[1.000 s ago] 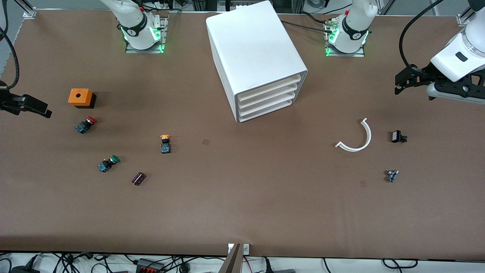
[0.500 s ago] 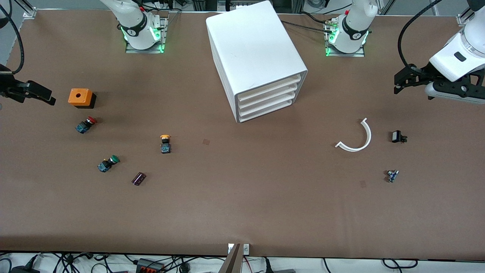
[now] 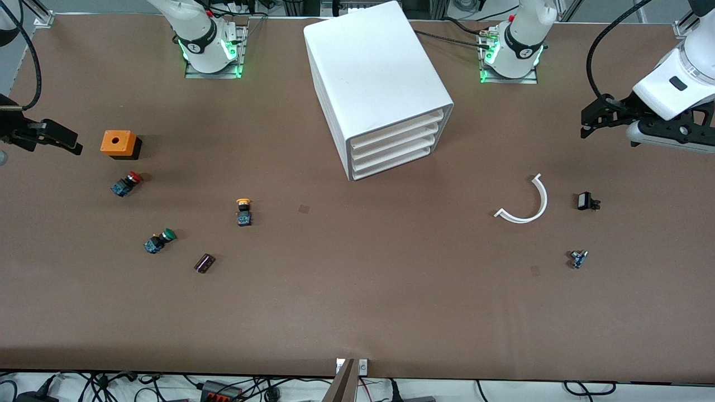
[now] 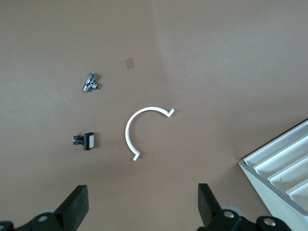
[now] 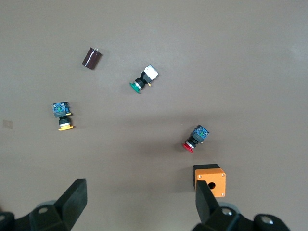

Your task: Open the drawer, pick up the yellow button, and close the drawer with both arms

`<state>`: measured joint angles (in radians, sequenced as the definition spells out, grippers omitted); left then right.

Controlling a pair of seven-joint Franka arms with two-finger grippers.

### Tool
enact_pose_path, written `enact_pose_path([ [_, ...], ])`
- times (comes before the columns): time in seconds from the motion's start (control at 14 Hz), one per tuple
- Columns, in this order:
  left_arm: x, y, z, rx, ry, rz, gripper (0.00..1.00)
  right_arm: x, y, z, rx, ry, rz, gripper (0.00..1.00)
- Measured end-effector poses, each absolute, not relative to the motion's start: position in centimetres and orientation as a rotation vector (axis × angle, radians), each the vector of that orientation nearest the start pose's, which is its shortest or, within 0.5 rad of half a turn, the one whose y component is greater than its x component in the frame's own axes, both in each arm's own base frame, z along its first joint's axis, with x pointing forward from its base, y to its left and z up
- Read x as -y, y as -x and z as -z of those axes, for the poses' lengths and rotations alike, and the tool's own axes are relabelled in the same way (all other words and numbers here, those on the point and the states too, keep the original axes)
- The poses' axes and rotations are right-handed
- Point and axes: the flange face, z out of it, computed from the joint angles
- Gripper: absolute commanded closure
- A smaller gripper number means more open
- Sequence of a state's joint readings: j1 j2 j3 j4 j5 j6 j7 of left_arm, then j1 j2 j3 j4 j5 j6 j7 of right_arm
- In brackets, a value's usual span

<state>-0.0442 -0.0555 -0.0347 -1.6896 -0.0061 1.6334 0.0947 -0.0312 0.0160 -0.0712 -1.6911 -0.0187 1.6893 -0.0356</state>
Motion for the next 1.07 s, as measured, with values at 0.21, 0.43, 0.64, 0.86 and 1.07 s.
enact_pose_path([
  [0.21,4.37,-53.94,-60.4,-0.272,3.134,-0.002,0.0,5.84,-56.26,-56.71,-0.099,3.158,-0.035,0.0],
  [0.43,4.37,-53.94,-60.4,-0.272,3.134,-0.003,0.0,5.84,-56.3,-56.5,-0.099,3.158,-0.04,0.0],
  [0.64,4.38,-53.93,-60.4,-0.272,3.134,-0.003,0.0,5.84,-56.37,-56.56,-0.098,3.159,-0.03,0.0],
  [0.86,4.5,-53.92,-60.4,-0.276,3.134,-0.003,0.0,5.76,-56.41,-56.58,-0.094,3.159,-0.026,0.0],
  [1.07,4.51,-53.92,-60.4,-0.276,3.134,-0.003,0.0,5.71,-56.43,-56.59,-0.091,3.16,-0.024,0.0],
])
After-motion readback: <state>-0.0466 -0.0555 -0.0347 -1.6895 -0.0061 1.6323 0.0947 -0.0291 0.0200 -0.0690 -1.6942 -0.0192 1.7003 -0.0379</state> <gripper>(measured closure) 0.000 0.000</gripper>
